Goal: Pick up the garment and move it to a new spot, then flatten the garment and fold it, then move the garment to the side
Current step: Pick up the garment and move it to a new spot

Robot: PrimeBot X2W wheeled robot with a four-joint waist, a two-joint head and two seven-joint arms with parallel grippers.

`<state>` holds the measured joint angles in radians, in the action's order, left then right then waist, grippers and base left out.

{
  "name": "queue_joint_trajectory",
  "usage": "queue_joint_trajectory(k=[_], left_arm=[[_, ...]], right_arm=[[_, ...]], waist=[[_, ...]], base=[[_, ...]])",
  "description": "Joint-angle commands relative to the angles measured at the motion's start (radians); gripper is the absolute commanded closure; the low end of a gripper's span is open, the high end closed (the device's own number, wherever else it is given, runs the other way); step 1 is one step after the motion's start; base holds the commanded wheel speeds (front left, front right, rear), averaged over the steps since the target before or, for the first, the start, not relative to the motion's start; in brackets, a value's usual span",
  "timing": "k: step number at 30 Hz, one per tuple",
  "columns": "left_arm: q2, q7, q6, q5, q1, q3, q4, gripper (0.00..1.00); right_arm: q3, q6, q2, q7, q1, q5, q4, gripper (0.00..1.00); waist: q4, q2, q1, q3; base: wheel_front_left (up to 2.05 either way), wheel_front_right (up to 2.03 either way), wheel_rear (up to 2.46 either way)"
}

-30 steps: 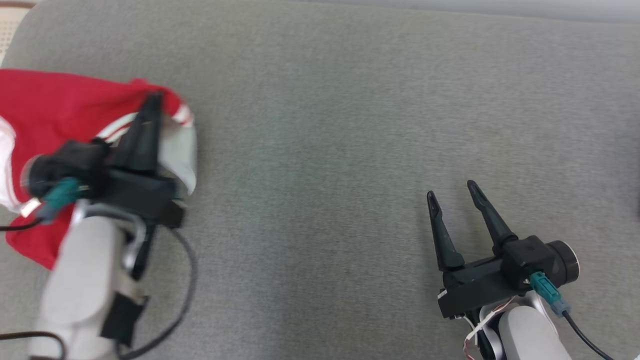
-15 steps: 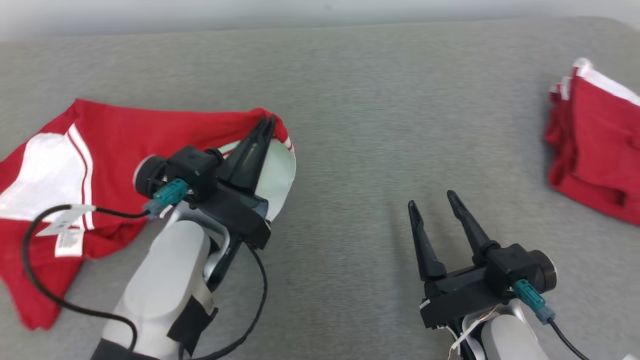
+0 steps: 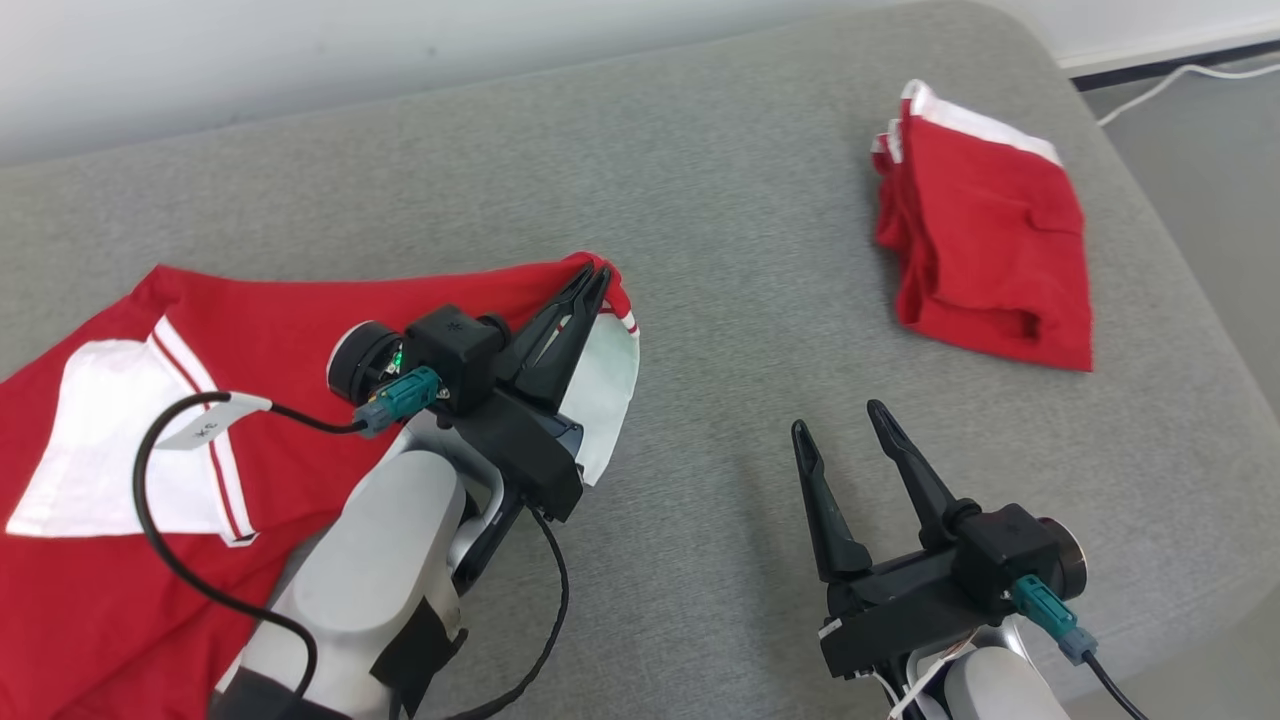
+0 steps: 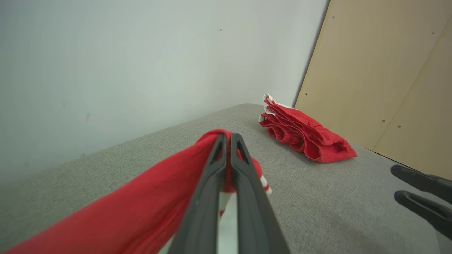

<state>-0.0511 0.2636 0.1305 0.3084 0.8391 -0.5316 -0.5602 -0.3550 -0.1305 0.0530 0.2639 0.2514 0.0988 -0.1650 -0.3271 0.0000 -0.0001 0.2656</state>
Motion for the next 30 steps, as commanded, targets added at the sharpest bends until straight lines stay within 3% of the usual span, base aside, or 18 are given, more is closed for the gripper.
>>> queue_joint_trajectory(k=[1,9,16,20,30], left_arm=[[0.000,0.001,0.000,-0.004,-0.016,-0.002,-0.008,0.00],[-0.004,0.001,-0.007,-0.037,-0.081,0.074,0.003,0.00],[-0.031,0.001,-0.054,-0.099,-0.187,0.178,0.091,0.00],[-0.050,0.001,-0.093,-0.154,-0.332,0.295,0.177,0.00],[-0.034,0.001,-0.140,-0.219,-0.521,0.434,0.327,0.00]], right_arm=[[0.000,0.000,-0.003,0.000,-0.006,0.008,0.003,0.00],[0.017,0.000,-0.003,0.000,-0.014,0.011,0.000,0.00],[0.010,0.000,-0.002,0.000,-0.017,0.010,-0.009,0.00],[-0.010,0.000,-0.002,0.000,-0.030,0.008,-0.024,0.00],[-0.014,0.000,-0.002,0.000,-0.040,0.006,-0.040,0.00]], waist=[[-0.024,0.0000,0.0001,-0.013],[0.056,0.0000,0.0001,-0.041],[0.138,0.0000,0.0001,-0.069],[0.219,0.0000,0.0001,-0.105],[0.318,0.0000,0.0001,-0.131]], base=[[0.00,0.00,0.00],[0.00,0.00,0.00],[0.00,0.00,0.00],[0.00,0.00,0.00],[0.00,0.00,0.00]])
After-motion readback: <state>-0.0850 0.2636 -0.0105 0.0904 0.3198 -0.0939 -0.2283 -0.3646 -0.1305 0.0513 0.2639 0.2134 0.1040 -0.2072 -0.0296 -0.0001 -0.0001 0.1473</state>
